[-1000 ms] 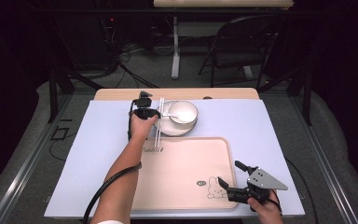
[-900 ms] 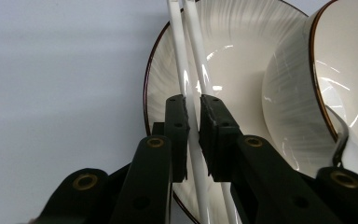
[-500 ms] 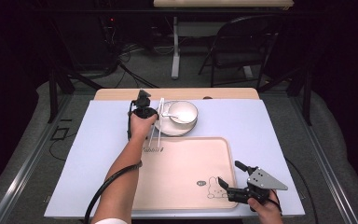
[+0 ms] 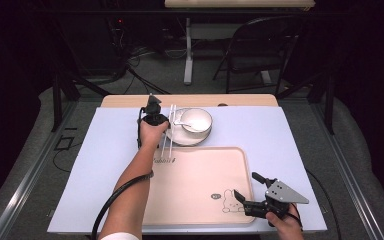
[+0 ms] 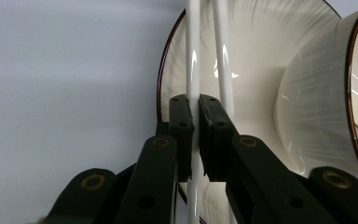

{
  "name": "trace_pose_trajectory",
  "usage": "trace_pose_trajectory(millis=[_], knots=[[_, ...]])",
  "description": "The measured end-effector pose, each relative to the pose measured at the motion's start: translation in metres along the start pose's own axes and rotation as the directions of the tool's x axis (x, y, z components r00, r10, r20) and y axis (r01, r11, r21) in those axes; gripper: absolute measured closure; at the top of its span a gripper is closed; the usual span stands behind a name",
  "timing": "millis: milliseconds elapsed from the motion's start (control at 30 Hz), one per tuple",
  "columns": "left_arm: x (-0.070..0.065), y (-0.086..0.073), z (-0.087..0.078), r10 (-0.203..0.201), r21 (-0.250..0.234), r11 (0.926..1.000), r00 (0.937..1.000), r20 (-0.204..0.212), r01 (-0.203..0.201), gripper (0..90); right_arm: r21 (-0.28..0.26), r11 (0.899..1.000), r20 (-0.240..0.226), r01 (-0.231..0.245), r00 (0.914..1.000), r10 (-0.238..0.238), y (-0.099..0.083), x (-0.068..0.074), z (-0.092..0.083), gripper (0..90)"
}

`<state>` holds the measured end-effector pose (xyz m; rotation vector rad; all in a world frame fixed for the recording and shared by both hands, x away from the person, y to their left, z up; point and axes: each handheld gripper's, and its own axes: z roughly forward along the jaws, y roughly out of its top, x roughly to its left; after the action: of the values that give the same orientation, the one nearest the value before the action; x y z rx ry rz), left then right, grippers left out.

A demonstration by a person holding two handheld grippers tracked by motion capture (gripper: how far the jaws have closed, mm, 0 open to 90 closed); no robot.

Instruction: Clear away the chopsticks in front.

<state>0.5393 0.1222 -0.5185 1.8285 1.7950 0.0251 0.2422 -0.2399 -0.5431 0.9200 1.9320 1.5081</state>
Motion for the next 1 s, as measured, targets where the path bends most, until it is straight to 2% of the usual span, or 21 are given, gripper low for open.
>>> trace_pose_trajectory(millis=[500,633,900,1000], knots=[[0.002,0.001,-0.018,0.000,-0.038,0.9993,1.0000,-0.004,0.000,84.7,0.000,1.000,0.001,0.000,1.0000,0.000,0.000,0.000,0.000,14.3],[0.004,0.000,-0.025,-0.004,-0.043,0.9991,0.9999,-0.010,0.003,84.7,-0.002,1.000,-0.006,-0.016,0.9999,0.016,0.000,0.000,0.000,14.3],[0.007,-0.003,-0.048,-0.011,-0.063,0.9979,0.9998,-0.019,0.010,84.8,-0.004,1.000,-0.033,-0.016,0.9993,0.016,0.001,0.003,0.001,14.3],[0.004,-0.006,-0.060,-0.001,-0.077,0.9970,0.9998,-0.019,-0.001,84.7,-0.005,1.000,-0.046,0.002,0.9989,-0.002,0.001,0.005,0.001,14.3]])
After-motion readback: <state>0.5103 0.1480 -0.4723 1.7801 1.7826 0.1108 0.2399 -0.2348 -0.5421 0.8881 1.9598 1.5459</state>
